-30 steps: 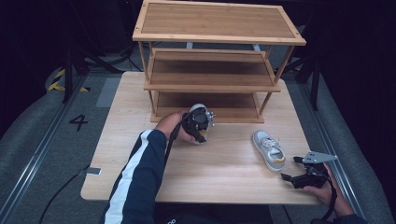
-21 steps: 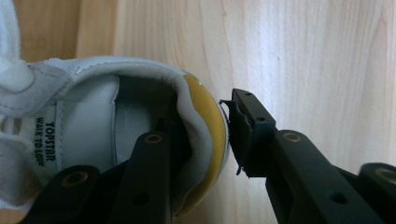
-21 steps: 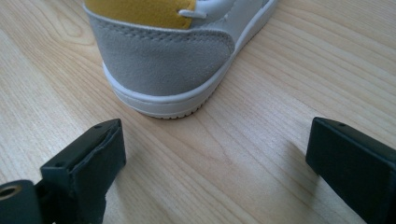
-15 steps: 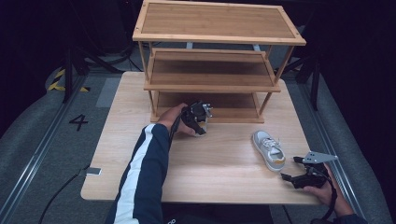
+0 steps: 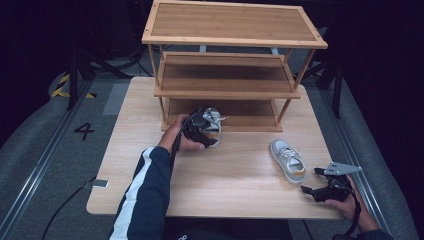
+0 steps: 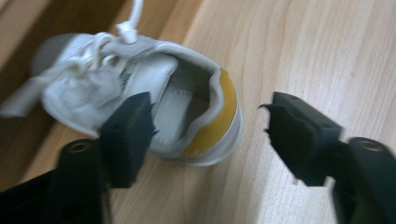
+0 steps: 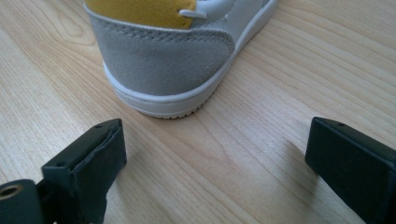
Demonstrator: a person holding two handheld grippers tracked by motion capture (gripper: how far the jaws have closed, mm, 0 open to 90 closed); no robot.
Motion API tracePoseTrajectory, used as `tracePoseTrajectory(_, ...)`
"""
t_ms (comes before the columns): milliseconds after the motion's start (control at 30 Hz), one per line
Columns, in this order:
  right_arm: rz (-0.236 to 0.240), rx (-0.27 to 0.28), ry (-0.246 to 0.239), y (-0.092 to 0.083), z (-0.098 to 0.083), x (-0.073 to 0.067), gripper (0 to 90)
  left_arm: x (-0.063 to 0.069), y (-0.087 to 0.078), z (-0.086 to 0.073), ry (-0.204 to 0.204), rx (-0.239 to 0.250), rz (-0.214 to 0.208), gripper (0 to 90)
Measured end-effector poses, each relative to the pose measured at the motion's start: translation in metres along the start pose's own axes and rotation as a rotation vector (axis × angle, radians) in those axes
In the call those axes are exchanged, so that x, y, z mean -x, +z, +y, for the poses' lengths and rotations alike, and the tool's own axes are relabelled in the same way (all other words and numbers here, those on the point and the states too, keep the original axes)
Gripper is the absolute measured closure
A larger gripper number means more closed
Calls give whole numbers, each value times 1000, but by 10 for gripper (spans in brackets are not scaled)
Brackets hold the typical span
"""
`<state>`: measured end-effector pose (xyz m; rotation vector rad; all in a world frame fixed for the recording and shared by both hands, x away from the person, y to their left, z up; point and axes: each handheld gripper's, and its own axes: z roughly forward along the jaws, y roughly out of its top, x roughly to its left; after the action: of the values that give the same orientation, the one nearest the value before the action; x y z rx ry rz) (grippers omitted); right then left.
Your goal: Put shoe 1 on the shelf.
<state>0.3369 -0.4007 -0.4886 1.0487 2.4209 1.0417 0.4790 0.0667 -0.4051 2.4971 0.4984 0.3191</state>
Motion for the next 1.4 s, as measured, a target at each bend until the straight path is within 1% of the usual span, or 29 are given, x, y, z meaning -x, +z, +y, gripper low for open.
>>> tracePoseTrajectory(33,0,0,0,0,0,0,55,2,-3,-2,-8,17,17,275)
tracePoseTrajectory(67,-1,0,0,0,0,0,55,3,-5,-4,-21,32,22,276)
tracePoseTrajectory(100,0,0,0,0,0,0,55,5,-7,-6,-44,51,28,272)
tracePoseTrajectory(167,1,-1,2,0,0,0,55,8,-10,-10,-69,64,39,244)
tracePoseTrajectory(233,0,0,0,0,0,0,55,11,-11,-16,-100,99,50,241)
tracePoseTrajectory(267,0,0,0,0,0,0,55,11,-11,-18,-112,108,44,241)
tracePoseTrajectory(300,1,-1,2,0,0,0,54,12,-9,-22,-139,122,32,240)
tracePoseTrajectory(367,0,0,0,0,0,0,55,13,-4,-26,-155,125,46,225)
tracePoseTrajectory(433,1,-1,2,0,0,0,55,13,4,-31,-194,127,31,209)
tracePoseTrajectory(467,0,0,0,0,0,0,54,14,7,-32,-215,125,34,202)
tracePoseTrajectory(500,0,0,1,0,0,0,55,14,11,-33,-228,136,34,200)
tracePoseTrajectory(533,0,0,0,0,0,0,55,14,14,-34,-245,131,48,198)
tracePoseTrajectory(600,1,-1,2,0,0,0,55,14,20,-34,-257,131,58,194)
tracePoseTrajectory(633,0,0,0,0,0,0,55,14,24,-33,-274,120,82,184)
tracePoseTrajectory(667,0,0,0,0,0,0,54,13,26,-33,-272,126,103,186)
tracePoseTrajectory(733,1,-1,2,0,0,0,55,12,29,-33,-287,129,110,194)
tracePoseTrajectory(767,1,-2,2,0,0,0,55,11,31,-32,-305,126,126,196)
tracePoseTrajectory(800,1,-1,2,0,0,0,55,10,33,-32,-300,144,130,188)
tracePoseTrajectory(833,0,0,0,0,0,0,55,10,34,-32,-299,145,125,188)
tracePoseTrajectory(867,0,-1,2,0,0,0,55,9,34,-31,-296,147,131,183)
tracePoseTrajectory(933,0,0,0,0,0,0,55,9,35,-29,-307,164,145,181)
tracePoseTrajectory(967,1,-1,2,0,0,0,55,8,35,-27,-301,173,169,197)
tracePoseTrajectory(1000,0,-1,2,0,0,0,55,7,35,-26,-302,175,182,219)
tracePoseTrajectory(1100,0,0,0,0,0,0,55,-1,35,-19,-337,210,178,240)
tracePoseTrajectory(1133,0,0,1,0,0,0,55,-3,35,-17,-333,207,192,245)
tracePoseTrajectory(1200,0,0,0,0,0,0,55,-7,39,-12,-315,179,220,250)
tracePoseTrajectory(1333,0,0,0,0,0,0,55,-19,45,-8,-329,184,231,254)
tracePoseTrajectory(1367,1,-1,2,0,0,0,55,-20,46,-7,-342,187,232,254)
tracePoseTrajectory(1400,0,0,0,0,0,0,55,-23,46,-6,-333,176,246,259)
